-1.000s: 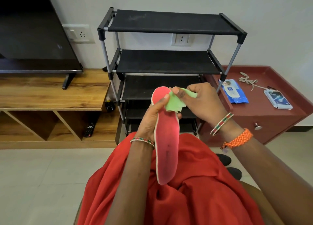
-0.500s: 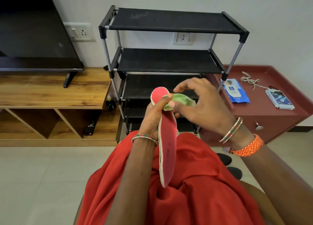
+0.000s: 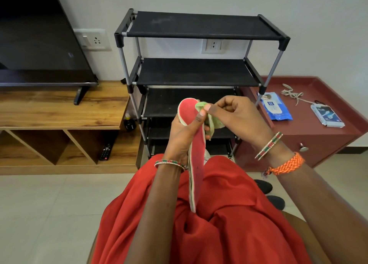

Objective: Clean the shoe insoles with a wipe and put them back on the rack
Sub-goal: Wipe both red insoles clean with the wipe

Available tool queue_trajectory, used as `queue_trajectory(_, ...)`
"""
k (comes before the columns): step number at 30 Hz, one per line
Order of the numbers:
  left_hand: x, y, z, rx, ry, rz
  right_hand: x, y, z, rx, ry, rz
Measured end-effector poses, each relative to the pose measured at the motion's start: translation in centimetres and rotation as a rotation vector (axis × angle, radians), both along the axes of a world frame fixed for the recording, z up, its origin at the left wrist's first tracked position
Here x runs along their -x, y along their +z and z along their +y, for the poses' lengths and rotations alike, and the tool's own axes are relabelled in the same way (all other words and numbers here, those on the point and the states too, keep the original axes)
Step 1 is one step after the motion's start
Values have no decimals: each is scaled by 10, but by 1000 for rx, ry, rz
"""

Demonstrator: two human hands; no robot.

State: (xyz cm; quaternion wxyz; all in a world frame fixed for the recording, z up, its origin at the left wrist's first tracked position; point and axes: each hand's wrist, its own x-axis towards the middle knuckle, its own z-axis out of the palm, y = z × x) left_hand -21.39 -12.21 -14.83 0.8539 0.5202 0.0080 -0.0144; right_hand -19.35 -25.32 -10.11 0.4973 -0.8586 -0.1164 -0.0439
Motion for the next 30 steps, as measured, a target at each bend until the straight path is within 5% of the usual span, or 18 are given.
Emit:
queue_trajectory(13, 1, 2, 8, -221, -139, -10, -12, 1, -14, -184, -102, 100)
queue_trajectory(17, 1, 1, 9, -53, -140, 17, -14, 3, -17, -63, -79, -14)
queue_trajectory(24, 2, 1, -4, -235, -156, -3, -11, 5, -10, 48, -12, -43)
queue_trajectory(30, -1, -1, 2, -325, -149, 10, -14, 5, -24, -170, -53, 44)
